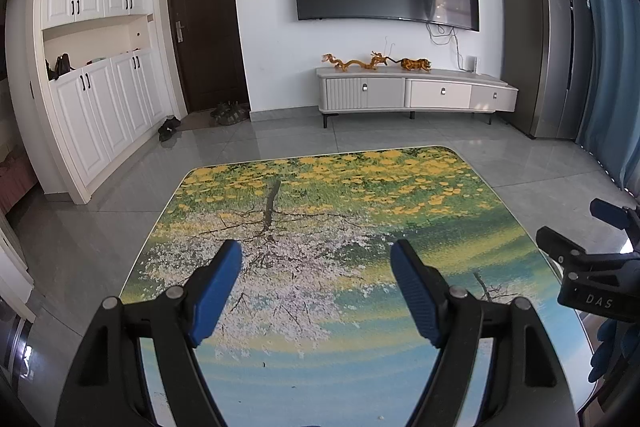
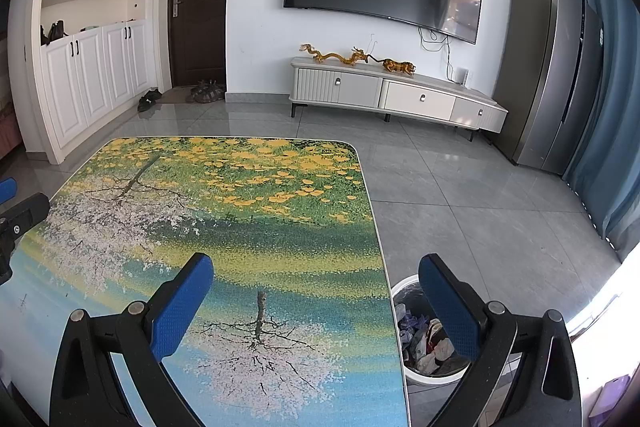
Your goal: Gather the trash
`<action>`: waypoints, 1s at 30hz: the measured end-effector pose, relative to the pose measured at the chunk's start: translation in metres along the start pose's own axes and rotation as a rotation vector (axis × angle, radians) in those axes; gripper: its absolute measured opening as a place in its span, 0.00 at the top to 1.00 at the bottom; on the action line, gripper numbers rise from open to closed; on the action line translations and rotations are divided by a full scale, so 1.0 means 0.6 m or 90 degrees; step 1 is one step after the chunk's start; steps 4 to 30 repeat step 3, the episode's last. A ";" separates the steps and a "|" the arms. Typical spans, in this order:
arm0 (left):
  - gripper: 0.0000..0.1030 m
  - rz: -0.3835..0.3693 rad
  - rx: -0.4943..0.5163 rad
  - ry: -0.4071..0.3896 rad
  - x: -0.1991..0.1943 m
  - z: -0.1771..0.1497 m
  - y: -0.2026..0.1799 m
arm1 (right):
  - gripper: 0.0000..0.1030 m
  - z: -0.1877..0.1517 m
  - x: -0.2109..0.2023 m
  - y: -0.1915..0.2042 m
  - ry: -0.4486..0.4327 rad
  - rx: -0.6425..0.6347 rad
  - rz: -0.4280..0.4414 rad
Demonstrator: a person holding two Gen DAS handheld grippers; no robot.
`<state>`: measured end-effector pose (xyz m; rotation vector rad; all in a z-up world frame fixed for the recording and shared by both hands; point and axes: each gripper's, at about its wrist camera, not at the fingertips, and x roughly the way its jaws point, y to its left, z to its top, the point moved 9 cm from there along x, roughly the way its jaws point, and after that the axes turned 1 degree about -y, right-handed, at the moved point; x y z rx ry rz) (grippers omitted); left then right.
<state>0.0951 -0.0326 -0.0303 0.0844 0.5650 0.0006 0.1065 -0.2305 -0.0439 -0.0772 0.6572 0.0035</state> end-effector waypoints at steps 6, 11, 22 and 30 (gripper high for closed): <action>0.27 0.001 -0.002 -0.001 0.000 0.001 0.000 | 0.00 0.000 0.000 0.000 0.000 -0.001 0.000; 0.27 0.001 -0.002 -0.001 0.000 0.001 0.000 | 0.00 0.000 0.000 0.000 0.000 -0.001 0.000; 0.27 0.001 -0.002 -0.001 0.000 0.001 0.000 | 0.00 0.000 0.000 0.000 0.000 -0.001 0.000; 0.27 0.001 -0.002 -0.001 0.000 0.001 0.000 | 0.00 0.000 0.000 0.000 0.000 -0.001 0.000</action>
